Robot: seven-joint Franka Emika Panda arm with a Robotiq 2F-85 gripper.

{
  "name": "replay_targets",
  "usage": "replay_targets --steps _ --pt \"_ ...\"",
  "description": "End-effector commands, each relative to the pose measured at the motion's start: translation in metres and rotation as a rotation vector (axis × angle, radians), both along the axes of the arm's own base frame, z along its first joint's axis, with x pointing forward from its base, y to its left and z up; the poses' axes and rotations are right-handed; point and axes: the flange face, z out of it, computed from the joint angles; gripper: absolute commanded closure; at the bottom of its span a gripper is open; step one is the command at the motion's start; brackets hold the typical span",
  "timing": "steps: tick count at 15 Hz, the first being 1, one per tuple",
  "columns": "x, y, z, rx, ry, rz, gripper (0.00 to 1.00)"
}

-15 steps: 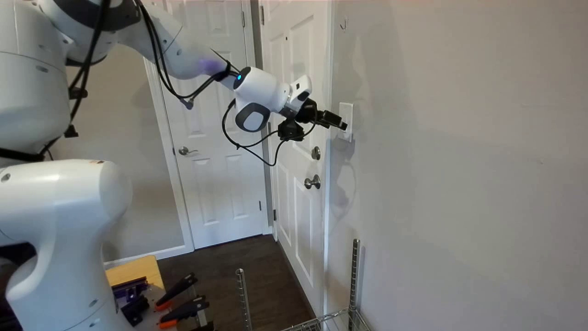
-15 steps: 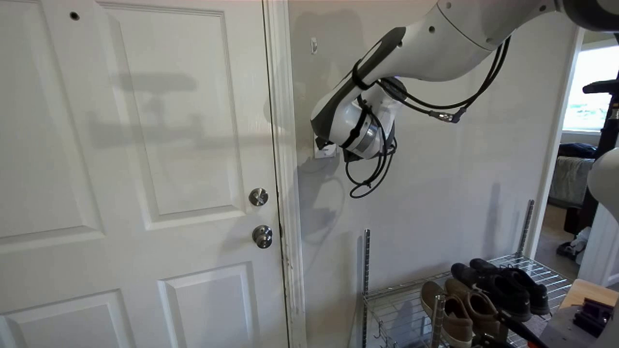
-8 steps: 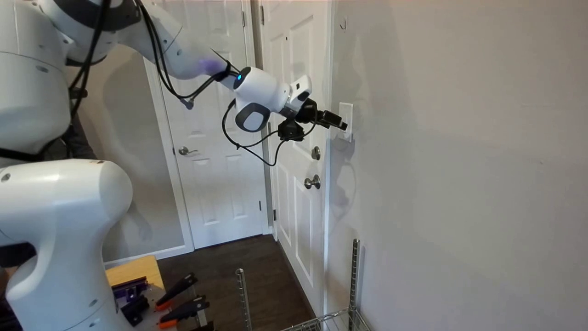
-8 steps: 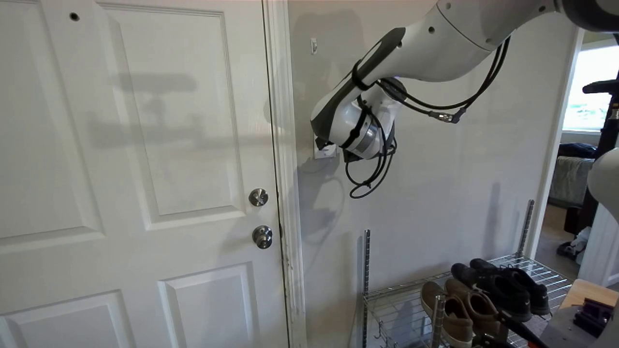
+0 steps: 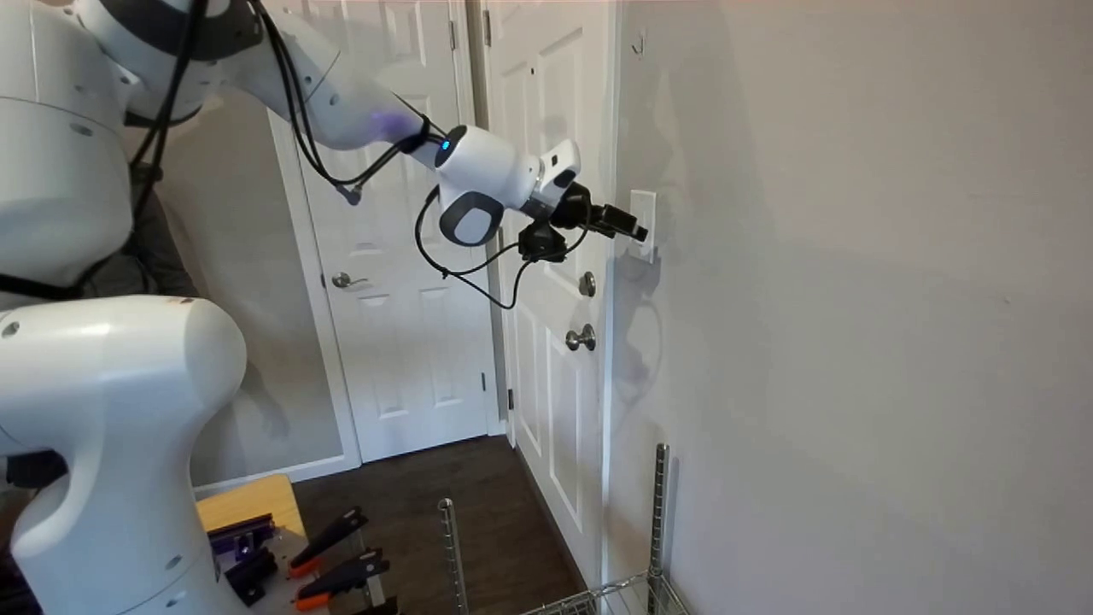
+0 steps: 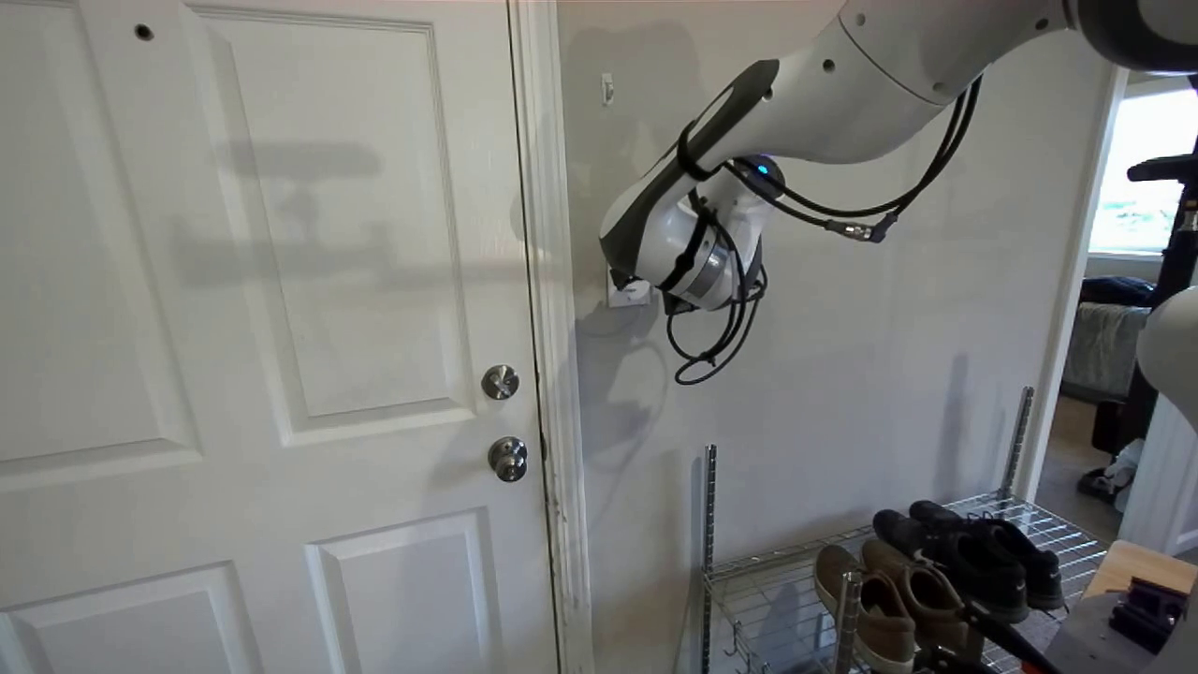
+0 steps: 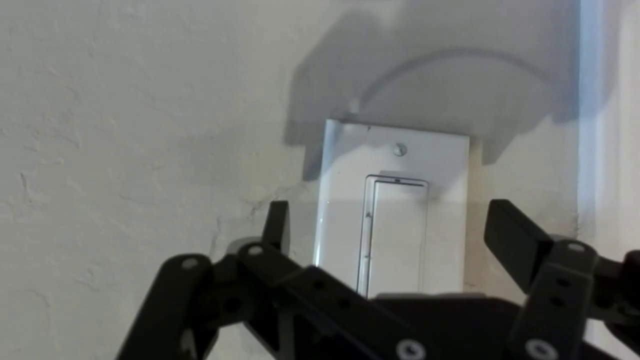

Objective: Turn off the light

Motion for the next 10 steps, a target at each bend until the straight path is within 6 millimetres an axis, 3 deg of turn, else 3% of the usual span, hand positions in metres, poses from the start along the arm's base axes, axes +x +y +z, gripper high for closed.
replay_targets --steps 1,10 --pt "0.006 0.002 0.004 -0.003 -0.065 -0.071 0.0" --pt "-0.008 0.002 -0.027 0.047 -0.107 -0.204 0.0"
